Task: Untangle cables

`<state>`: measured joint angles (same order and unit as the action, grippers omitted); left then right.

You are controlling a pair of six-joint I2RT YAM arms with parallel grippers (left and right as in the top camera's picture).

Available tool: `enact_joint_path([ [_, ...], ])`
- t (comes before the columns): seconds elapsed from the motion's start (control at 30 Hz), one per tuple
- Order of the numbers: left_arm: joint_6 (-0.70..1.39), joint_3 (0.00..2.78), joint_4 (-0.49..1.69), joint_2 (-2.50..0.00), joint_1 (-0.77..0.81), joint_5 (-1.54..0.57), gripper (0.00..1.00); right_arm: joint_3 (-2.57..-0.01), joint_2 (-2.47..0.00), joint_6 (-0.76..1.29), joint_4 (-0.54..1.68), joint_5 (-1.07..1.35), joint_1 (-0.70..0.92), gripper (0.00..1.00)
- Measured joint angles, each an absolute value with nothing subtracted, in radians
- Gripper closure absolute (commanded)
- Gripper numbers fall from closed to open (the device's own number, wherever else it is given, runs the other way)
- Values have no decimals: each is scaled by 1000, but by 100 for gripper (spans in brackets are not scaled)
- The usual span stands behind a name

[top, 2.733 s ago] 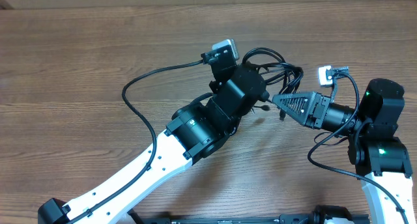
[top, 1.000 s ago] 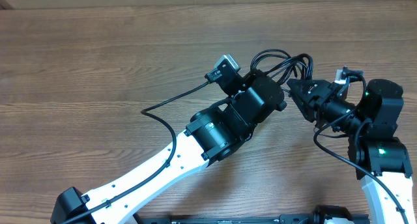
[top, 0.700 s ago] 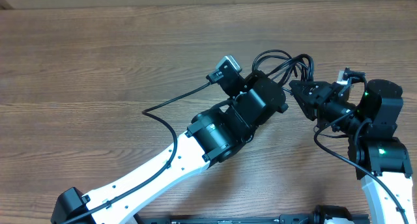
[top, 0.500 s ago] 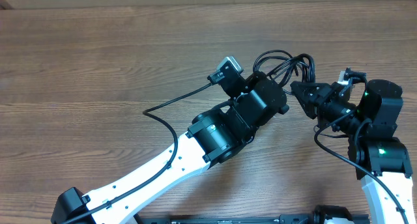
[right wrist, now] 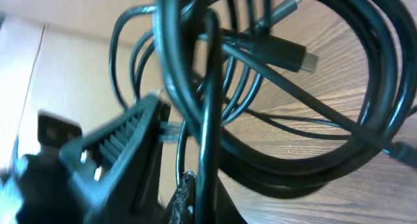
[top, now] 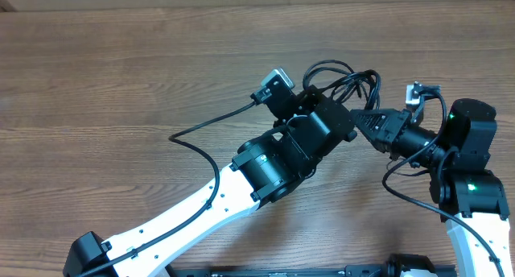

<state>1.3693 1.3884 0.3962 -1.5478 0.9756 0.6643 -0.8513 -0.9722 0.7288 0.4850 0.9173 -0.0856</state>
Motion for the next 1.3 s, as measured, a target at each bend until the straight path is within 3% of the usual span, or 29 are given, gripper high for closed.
enact_joint_path([
  [0.43, 1211, 1388, 396, -1548, 976, 847, 95, -851, -972, 359, 495, 1170, -85, 95],
  [1.07, 1167, 1388, 396, -1548, 907, 886, 96, -851, -972, 149, 581, 1285, -85, 94],
  [1.17, 1167, 1388, 396, -1548, 905, 888, 96, -851, -972, 131, 581, 1290, -85, 88],
  [1.23, 1166, 1388, 396, -1548, 905, 888, 96, -851, -973, 123, 582, 1290, -85, 75],
  [1.3, 1158, 1388, 396, -1547, 905, 887, 96, -851, -973, 118, 581, 1283, -85, 71],
])
